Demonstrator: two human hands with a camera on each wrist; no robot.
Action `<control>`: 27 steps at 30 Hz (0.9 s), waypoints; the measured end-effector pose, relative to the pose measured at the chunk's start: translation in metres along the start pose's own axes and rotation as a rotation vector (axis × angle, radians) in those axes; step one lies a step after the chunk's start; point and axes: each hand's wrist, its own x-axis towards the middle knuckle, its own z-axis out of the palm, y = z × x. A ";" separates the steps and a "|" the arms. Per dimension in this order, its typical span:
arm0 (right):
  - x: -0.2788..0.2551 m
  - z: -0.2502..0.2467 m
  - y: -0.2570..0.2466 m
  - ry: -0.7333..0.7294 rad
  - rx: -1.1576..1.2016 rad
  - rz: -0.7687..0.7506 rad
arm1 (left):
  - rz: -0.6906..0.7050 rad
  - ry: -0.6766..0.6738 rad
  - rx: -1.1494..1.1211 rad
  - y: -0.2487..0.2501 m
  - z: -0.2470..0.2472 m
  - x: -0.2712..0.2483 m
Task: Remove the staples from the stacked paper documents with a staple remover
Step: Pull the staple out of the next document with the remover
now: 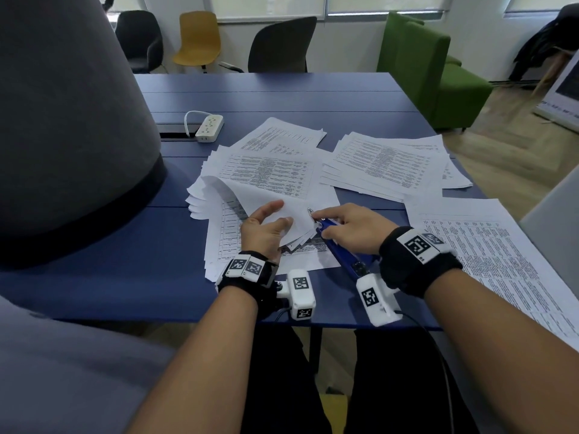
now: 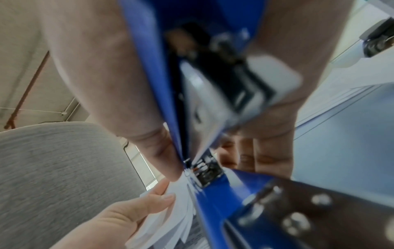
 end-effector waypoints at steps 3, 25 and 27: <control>0.004 0.000 0.002 -0.032 0.165 0.030 | 0.018 -0.009 0.015 0.001 0.001 -0.001; -0.003 0.020 -0.002 0.122 -0.266 -0.093 | 0.048 0.004 0.017 -0.007 -0.002 0.009; -0.003 0.026 -0.004 0.169 -0.354 -0.088 | 0.061 0.016 0.031 -0.008 -0.002 0.009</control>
